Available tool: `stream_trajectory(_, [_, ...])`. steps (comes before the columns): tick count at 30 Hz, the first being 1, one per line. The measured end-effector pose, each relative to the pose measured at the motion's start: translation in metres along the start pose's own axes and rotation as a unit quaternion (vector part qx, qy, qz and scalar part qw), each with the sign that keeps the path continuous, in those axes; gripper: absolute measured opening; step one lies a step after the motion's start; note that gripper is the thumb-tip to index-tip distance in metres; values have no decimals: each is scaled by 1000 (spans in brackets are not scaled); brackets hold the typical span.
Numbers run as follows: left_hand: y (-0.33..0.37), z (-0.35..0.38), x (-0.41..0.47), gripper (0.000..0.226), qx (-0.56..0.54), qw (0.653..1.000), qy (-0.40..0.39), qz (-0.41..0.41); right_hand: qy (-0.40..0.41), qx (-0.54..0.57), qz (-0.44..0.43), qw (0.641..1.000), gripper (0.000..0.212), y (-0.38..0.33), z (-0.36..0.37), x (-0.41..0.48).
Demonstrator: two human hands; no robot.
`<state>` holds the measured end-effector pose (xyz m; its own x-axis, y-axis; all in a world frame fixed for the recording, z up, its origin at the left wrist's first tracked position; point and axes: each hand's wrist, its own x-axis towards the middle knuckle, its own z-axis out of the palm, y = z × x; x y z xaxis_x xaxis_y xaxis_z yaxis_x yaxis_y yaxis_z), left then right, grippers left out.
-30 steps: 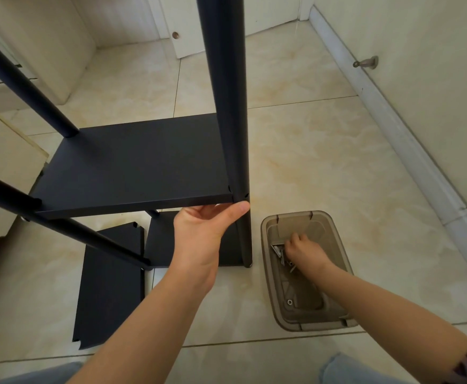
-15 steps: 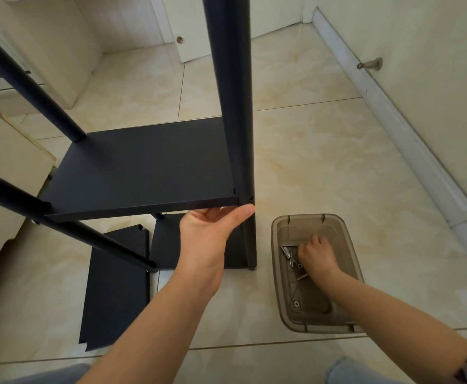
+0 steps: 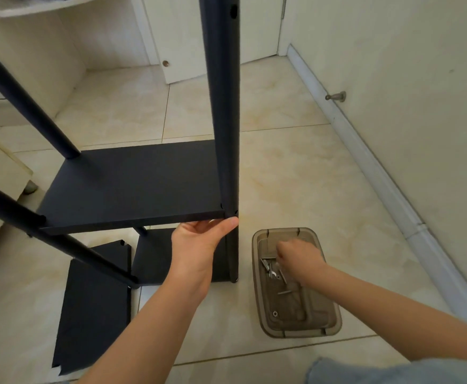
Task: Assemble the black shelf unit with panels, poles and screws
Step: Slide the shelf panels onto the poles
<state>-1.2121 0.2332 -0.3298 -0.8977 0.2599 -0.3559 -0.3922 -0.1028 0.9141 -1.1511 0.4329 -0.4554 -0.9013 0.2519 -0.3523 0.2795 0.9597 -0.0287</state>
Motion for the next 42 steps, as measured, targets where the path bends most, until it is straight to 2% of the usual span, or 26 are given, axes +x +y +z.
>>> stream_trajectory(3, [1,-1,-1,52,-11,1000,-5,-15,15,181,12,983,11,0,-48,-23])
stream_trajectory(7, [3,-1,-2,46,-21,999,-10,-27,0,337,22,941,10,-9,-116,-63])
stream_trajectory(10, [0,-3,-2,43,-29,999,-13,-28,-9,423,29,906,8,-24,-157,-86])
stream_trajectory(14, [-4,-1,1,28,-27,999,-5,-18,-25,506,55,860,13,-44,-188,-107])
stream_trajectory(17, [-5,-1,2,29,-28,999,-7,-21,-33,528,92,843,15,-55,-189,-114])
stream_trajectory(24, [-6,-1,1,28,-37,999,-18,-19,-15,514,148,845,17,-62,-182,-114])
stream_trajectory(33, [-9,-2,3,25,-40,998,-37,3,-16,502,135,854,19,-69,-181,-107])
stream_trajectory(42, [-10,-2,3,23,-46,998,-39,17,-13,511,134,849,16,-70,-181,-104])
